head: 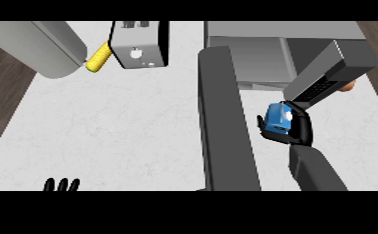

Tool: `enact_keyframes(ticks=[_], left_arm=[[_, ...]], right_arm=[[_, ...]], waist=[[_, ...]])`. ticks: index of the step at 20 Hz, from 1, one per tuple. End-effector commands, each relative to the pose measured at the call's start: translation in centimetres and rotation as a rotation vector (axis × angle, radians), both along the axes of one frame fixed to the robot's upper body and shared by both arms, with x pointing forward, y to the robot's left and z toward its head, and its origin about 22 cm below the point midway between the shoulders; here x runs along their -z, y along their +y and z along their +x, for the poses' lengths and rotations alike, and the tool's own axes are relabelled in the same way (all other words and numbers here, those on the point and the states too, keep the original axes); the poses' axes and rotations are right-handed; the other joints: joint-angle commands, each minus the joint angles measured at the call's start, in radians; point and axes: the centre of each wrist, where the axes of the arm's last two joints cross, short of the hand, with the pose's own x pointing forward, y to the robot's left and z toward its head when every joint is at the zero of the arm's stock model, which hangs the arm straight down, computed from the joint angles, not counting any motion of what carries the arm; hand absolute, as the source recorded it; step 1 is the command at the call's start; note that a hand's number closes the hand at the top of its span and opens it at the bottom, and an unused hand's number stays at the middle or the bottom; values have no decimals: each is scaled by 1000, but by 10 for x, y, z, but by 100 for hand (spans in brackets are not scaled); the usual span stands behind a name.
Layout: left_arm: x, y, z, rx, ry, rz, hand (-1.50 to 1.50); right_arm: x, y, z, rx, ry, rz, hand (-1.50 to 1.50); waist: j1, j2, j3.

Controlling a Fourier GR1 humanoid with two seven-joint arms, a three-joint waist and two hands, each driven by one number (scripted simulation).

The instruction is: Pick up the milk, place it into the microwave and close the microwave

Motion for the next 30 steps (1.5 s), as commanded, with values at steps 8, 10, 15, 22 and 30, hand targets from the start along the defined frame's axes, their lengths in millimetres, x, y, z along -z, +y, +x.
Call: enact_keyframes(ticks=[8, 10, 15, 22, 30], left_arm=[[-7, -2, 6, -8, 0, -1, -150], [-13, 3, -1, -3, 12, -3, -150], [-13, -20, -17, 4, 7, -17, -150], [-16, -12, -22, -38, 8, 0, -150], [-9, 8, -23, -44, 20, -18, -150]], right_arm=[[-9, -1, -14, -45, -92, -19, 150], [-17, -2, -21, -52, -124, -14, 150], [-33, -2, -53, -51, -32, -53, 150], [-61, 4, -81, -179, -96, 143, 150], [-104, 48, -48, -164, -103, 153, 150]], waist=[[-37, -12, -3], [-43, -15, -4], [-41, -16, -4], [-32, -13, -3], [-20, -9, -2]])
